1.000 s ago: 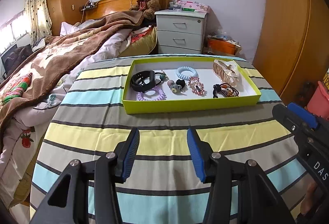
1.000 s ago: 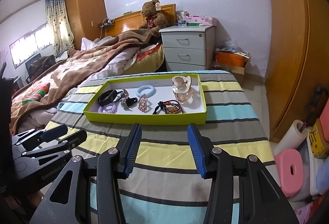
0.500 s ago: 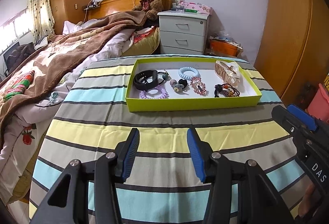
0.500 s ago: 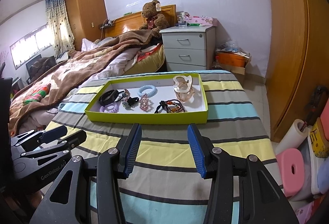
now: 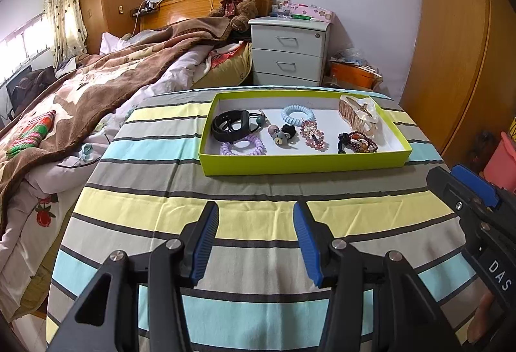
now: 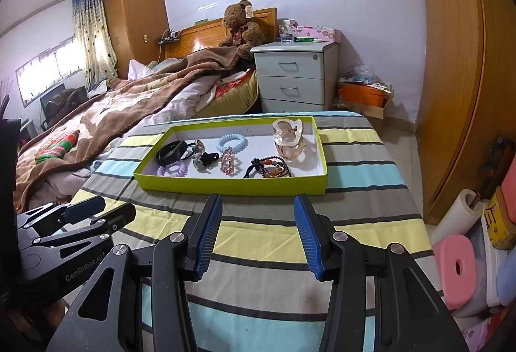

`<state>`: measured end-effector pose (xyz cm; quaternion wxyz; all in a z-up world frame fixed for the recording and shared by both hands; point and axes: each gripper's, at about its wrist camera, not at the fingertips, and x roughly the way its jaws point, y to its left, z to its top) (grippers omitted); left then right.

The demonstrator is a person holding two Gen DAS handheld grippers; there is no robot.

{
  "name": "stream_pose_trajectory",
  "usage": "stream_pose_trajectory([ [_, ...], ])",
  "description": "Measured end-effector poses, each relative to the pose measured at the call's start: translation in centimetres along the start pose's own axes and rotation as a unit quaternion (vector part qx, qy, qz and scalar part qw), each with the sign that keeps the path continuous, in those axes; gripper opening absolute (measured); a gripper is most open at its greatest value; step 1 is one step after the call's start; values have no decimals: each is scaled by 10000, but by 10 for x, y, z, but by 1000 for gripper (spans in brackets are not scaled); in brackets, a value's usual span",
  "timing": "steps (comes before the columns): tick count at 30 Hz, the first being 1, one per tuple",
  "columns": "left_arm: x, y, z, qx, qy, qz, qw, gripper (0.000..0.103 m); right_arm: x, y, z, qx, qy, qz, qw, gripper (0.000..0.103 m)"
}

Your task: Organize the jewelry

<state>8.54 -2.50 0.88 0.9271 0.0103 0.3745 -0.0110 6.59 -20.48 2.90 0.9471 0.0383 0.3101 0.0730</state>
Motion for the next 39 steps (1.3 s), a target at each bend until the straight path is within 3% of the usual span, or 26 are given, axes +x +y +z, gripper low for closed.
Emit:
stream_pose_trajectory([
  [39,1,-1,-2,-79,85,29,9999,50,-2,2,-1,-25,-8,-15,10000,47],
])
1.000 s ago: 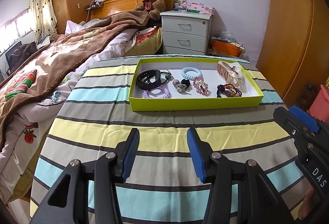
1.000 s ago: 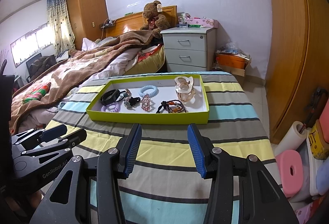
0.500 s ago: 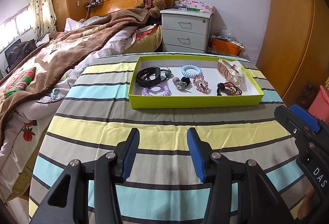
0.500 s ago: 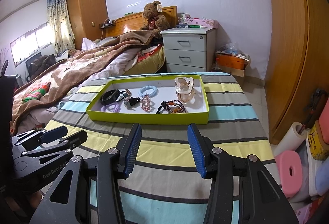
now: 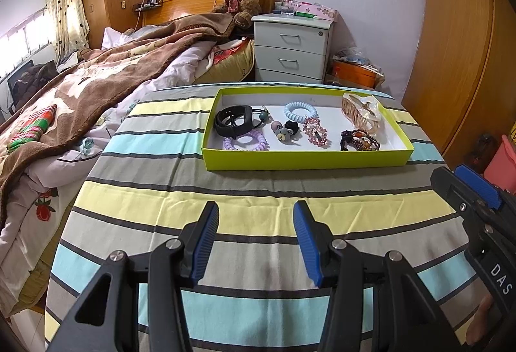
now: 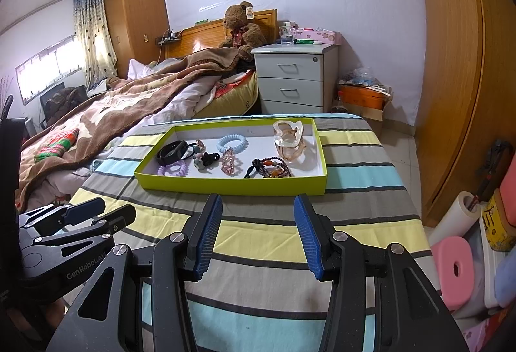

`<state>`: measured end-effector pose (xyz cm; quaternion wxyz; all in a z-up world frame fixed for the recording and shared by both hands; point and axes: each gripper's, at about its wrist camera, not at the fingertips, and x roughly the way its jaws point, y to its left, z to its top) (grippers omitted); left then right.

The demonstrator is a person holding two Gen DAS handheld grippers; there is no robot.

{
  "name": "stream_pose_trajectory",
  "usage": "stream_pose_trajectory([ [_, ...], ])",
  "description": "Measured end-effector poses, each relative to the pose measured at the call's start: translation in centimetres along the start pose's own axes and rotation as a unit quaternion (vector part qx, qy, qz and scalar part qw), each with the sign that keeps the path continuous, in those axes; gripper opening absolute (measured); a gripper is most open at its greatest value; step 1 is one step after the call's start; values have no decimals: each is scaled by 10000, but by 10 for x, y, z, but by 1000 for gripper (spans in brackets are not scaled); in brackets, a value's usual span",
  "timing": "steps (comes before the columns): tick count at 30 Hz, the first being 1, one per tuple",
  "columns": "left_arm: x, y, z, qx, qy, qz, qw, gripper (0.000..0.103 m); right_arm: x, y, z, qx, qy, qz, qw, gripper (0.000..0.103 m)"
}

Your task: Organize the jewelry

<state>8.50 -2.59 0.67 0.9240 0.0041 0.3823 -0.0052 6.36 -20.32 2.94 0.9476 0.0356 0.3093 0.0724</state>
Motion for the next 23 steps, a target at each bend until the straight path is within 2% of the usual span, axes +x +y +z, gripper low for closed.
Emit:
stream_pose_trajectory([
  [23,1,5,-1,-150,56,117,9998,50,0,-7,2,0,-6,-21,10000,47],
])
